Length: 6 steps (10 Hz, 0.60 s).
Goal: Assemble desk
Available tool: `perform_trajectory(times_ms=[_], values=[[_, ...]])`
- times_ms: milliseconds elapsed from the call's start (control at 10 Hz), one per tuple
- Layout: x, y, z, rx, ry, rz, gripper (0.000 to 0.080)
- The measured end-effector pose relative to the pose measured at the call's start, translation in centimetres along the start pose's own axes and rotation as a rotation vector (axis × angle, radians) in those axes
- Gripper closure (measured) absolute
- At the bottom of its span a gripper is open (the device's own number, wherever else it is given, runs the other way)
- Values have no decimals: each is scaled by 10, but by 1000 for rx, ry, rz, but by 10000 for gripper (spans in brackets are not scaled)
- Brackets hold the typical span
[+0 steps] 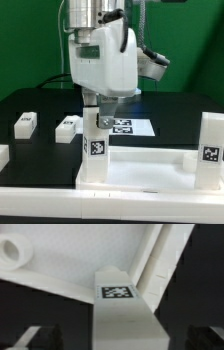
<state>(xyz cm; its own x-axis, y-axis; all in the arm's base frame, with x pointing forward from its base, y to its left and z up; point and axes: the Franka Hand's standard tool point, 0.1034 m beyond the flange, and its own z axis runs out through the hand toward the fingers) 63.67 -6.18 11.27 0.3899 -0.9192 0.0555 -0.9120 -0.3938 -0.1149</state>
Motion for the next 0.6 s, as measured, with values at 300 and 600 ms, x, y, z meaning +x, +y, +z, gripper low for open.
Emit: perform_trajectory(times_ms=[300,600], values=[[-1,0,0,-2,2,-283,152],[0,0,0,-4,3,-577,151]])
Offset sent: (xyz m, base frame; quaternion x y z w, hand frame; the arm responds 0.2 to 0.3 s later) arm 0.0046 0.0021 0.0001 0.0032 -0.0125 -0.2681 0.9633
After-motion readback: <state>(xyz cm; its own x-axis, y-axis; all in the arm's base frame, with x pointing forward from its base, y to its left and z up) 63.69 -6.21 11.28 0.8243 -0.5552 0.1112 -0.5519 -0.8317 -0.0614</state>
